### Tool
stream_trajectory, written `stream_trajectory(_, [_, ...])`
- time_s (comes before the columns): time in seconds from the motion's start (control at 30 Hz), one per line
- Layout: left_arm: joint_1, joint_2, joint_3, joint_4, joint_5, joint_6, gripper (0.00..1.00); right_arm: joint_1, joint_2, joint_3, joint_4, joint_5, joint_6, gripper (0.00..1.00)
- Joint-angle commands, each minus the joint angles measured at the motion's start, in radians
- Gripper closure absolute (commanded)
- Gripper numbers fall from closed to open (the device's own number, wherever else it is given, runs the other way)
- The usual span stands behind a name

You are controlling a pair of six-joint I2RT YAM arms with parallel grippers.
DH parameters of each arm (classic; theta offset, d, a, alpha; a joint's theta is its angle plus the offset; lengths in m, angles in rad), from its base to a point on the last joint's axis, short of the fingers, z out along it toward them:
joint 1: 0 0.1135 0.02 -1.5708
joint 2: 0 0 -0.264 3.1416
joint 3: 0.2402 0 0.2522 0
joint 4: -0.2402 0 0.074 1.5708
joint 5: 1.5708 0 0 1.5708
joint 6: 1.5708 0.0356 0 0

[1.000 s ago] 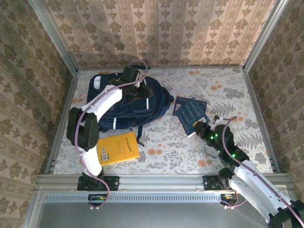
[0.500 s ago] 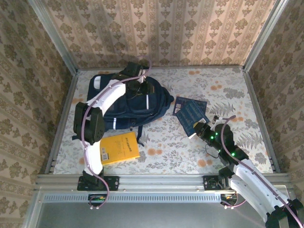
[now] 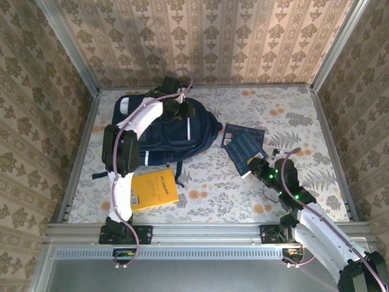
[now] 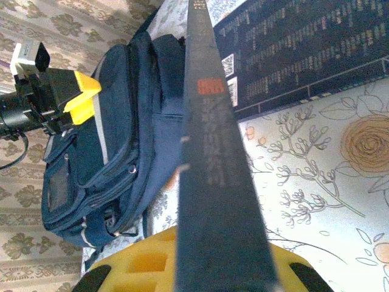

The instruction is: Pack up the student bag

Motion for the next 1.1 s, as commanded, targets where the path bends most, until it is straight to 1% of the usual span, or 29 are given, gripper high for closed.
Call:
stream_trajectory(0.0, [-0.011, 0.042, 0.051, -0.017, 0.032, 0.007, 0.65, -0.006, 0.008, -0.007, 0.083, -0.022, 0.003, 1.0])
stream_trajectory(0.13, [-0.018, 0.065, 0.061, -0.01, 0.04, 0.002, 0.72, -0.005, 0.032, -0.021, 0.108, -0.031, 0.016, 1.0])
stream_trajectory(0.17, [-0.019, 0.066, 0.059, -0.004, 0.038, 0.001, 0.72, -0.005, 0.036, -0.023, 0.111, -0.032, 0.019, 1.0])
stream_trajectory(0.2, [-0.047, 0.071, 0.061, -0.005, 0.038, 0.002, 0.73, -0.005, 0.038, -0.024, 0.113, -0.032, 0.021, 1.0])
stream_trajectory(0.23, [-0.05, 0.075, 0.068, -0.013, 0.037, 0.002, 0.78, -0.005, 0.038, -0.024, 0.115, -0.032, 0.022, 1.0])
stream_trajectory(0.3, [-0.054, 0.075, 0.075, -0.029, 0.037, 0.006, 0.97, -0.005, 0.033, -0.019, 0.11, -0.033, 0.011, 1.0])
stream_trajectory(0.33, [-0.051, 0.065, 0.075, -0.04, 0.037, 0.009, 1.0, -0.005, 0.028, -0.011, 0.097, -0.033, 0.001, 1.0])
stream_trajectory(0.5, [-0.046, -0.051, 0.054, -0.083, 0.076, 0.051, 1.0, -0.007, 0.0, 0.064, 0.0, -0.044, -0.09, 1.0])
stream_trajectory(0.7, [-0.031, -0.202, 0.117, -0.237, 0.103, 0.155, 1.0, -0.008, -0.056, 0.196, -0.157, -0.019, -0.232, 1.0])
stream_trajectory(0.77, [-0.031, -0.248, 0.141, -0.287, 0.119, 0.186, 1.0, -0.007, -0.063, 0.251, -0.206, -0.03, -0.283, 1.0])
stream_trajectory(0.83, [0.002, -0.302, 0.153, -0.328, 0.146, 0.228, 1.0, -0.008, -0.047, 0.305, -0.24, -0.09, -0.323, 1.0])
stream_trajectory(0.9, [0.011, -0.358, 0.144, -0.344, 0.162, 0.267, 1.0, -0.008, -0.024, 0.355, -0.268, -0.148, -0.334, 1.0])
stream_trajectory(1.0, [0.033, -0.441, 0.117, -0.337, 0.199, 0.3, 1.0, -0.009, 0.021, 0.416, -0.321, -0.215, -0.312, 1.0])
stream_trajectory(1.07, [0.061, -0.483, 0.1, -0.319, 0.259, 0.294, 1.0, -0.009, 0.046, 0.426, -0.306, -0.289, -0.277, 1.0])
